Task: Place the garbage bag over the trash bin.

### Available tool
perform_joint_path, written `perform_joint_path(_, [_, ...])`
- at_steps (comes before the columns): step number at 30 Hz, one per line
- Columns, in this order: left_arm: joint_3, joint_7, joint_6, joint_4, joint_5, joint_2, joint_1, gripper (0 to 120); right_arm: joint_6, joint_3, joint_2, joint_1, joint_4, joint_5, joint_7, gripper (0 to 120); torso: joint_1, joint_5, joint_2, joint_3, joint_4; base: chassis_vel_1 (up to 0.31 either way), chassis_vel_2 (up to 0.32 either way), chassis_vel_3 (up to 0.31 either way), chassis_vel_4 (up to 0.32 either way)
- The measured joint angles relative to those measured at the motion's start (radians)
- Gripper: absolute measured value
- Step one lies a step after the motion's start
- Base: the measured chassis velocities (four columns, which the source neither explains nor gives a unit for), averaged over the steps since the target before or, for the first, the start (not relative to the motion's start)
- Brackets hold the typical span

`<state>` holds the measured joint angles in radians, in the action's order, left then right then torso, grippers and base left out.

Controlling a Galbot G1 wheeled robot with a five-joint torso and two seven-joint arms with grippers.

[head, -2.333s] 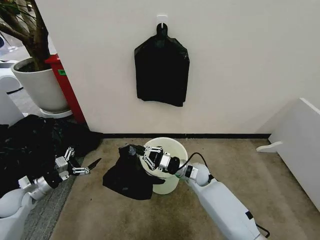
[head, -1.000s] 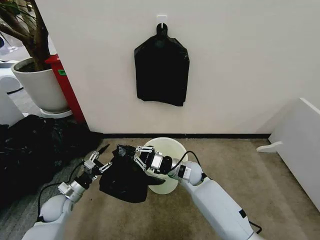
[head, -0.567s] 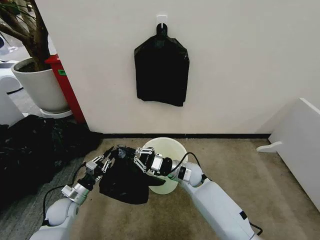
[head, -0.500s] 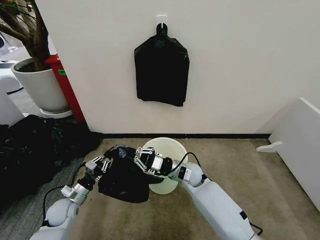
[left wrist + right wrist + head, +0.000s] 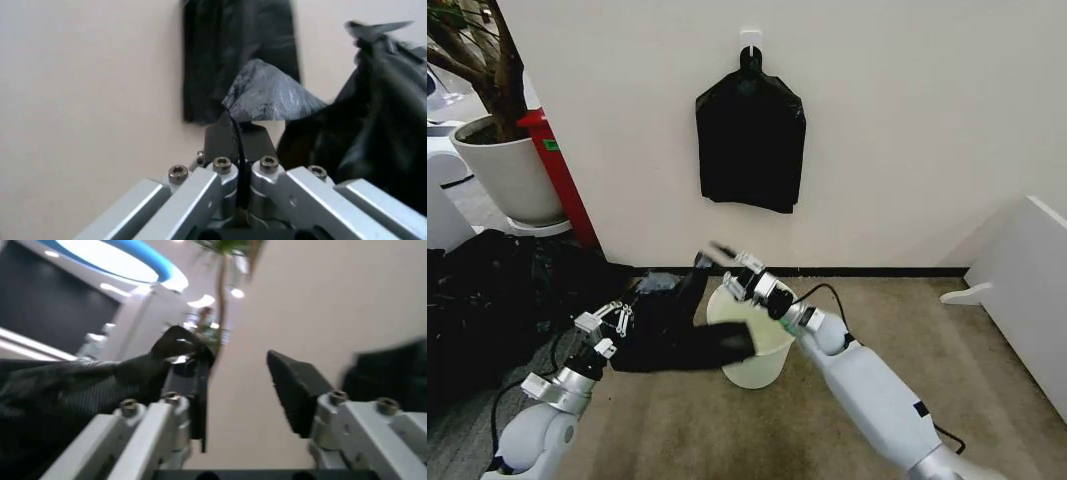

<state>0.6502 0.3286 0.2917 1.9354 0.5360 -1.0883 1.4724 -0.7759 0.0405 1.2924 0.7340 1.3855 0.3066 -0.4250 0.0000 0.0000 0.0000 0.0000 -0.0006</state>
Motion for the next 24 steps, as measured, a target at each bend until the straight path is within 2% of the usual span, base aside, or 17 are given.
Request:
perform_joint_path(1, [0.001, -0.098, -0.073, 0.052, 0.003, 0.007, 0.025, 0, 0.009, 0.0, -0.001, -0.004, 0.001, 0.003, 0.026, 39, 0.0, 0.0, 0.0, 0.0, 0.0001, 0.0, 0.0, 0.0, 0.0])
perform_joint_path(3, [0.002, -0.215, -0.174, 0.121, 0.035, 0.014, 0.054, 0, 0.025, 0.002, -0.001, -0.009, 0.001, 0.018, 0.051, 47, 0.0, 0.0, 0.0, 0.0, 0.0008, 0.0, 0.0, 0.0, 0.0])
perform_joint_path(4, [0.002, -0.215, -0.174, 0.121, 0.035, 0.014, 0.054, 0, 0.025, 0.002, -0.001, -0.009, 0.001, 0.018, 0.051, 47, 0.0, 0.0, 0.0, 0.0, 0.0008, 0.0, 0.0, 0.0, 0.0])
perform_joint_path(7, [0.004, -0.408, -0.357, 0.265, 0.166, 0.02, 0.079, 0, 0.066, 0.017, -0.003, -0.006, 0.014, 0.069, 0.101, 60, 0.0, 0.0002, 0.0, 0.0, 0.0009, 0.0, 0.0, 0.0, 0.0])
perform_joint_path(8, [0.006, -0.45, -0.395, 0.297, 0.208, 0.02, 0.08, 0, 0.081, 0.022, -0.005, 0.0, 0.024, 0.082, 0.122, 64, 0.0, 0.0001, 0.0, 0.0, 0.0008, 0.0, 0.0, 0.0, 0.0])
perform_joint_path(10, [0.017, -0.583, -0.492, 0.39, 0.347, 0.019, 0.074, 0, 0.129, 0.035, -0.014, 0.022, 0.058, 0.1, 0.201, 73, 0.0, 0.0004, 0.0, 0.0, 0.0005, 0.0, 0.0, 0.0, 0.0])
perform_joint_path(11, [0.017, -0.583, -0.492, 0.39, 0.347, 0.019, 0.074, 0, 0.129, 0.035, -0.014, 0.022, 0.058, 0.1, 0.201, 73, 0.0, 0.0004, 0.0, 0.0, 0.0005, 0.0, 0.0, 0.0, 0.0])
perform_joint_path(12, [0.021, -0.621, -0.517, 0.416, 0.392, 0.017, 0.069, 0, 0.151, 0.04, -0.019, 0.032, 0.075, 0.1, 0.24, 77, 0.0, 0.0006, 0.0, 0.0, 0.0005, 0.0, 0.0, 0.0, 0.0])
perform_joint_path(15, [0.032, -0.707, -0.57, 0.472, 0.513, 0.006, 0.054, 0, 0.292, 0.058, -0.048, 0.076, 0.154, 0.073, 0.426, 90, 0.0, 0.0001, 0.0, 0.0, 0.0006, 0.0, 0.0, 0.0, 0.0])
perform_joint_path(18, [0.033, -0.743, -0.586, 0.493, 0.581, -0.012, 0.048, 0, 0.46, 0.073, -0.083, 0.118, 0.245, 0.084, 0.558, 98, 0.0, 0.0, 0.0, 0.0, 0.0004, 0.0, 0.0, 0.0, 0.0])
perform_joint_path(20, [0.033, -0.748, -0.588, 0.495, 0.592, -0.014, 0.046, 0, 0.481, 0.075, -0.089, 0.125, 0.259, 0.091, 0.57, 99, 0.0, 0.0001, 0.0, 0.0, 0.0005, 0.0, 0.0, 0.0, 0.0])
perform_joint_path(22, [0.031, -0.771, -0.595, 0.501, 0.65, -0.028, 0.035, 0, 0.581, 0.083, -0.12, 0.159, 0.33, 0.127, 0.606, 100, 0.0, 0.0, 0.0, 0.0, 0.0005, 0.0, 0.0, 0.0, 0.0])
perform_joint_path(24, [0.029, -0.783, -0.596, 0.501, 0.687, -0.04, 0.023, 0, 0.637, 0.088, -0.14, 0.191, 0.384, 0.139, 0.611, 100, 0.0, 0.0, 0.0, 0.0, 0.0004, 0.0, 0.0, 0.0, 0.0])
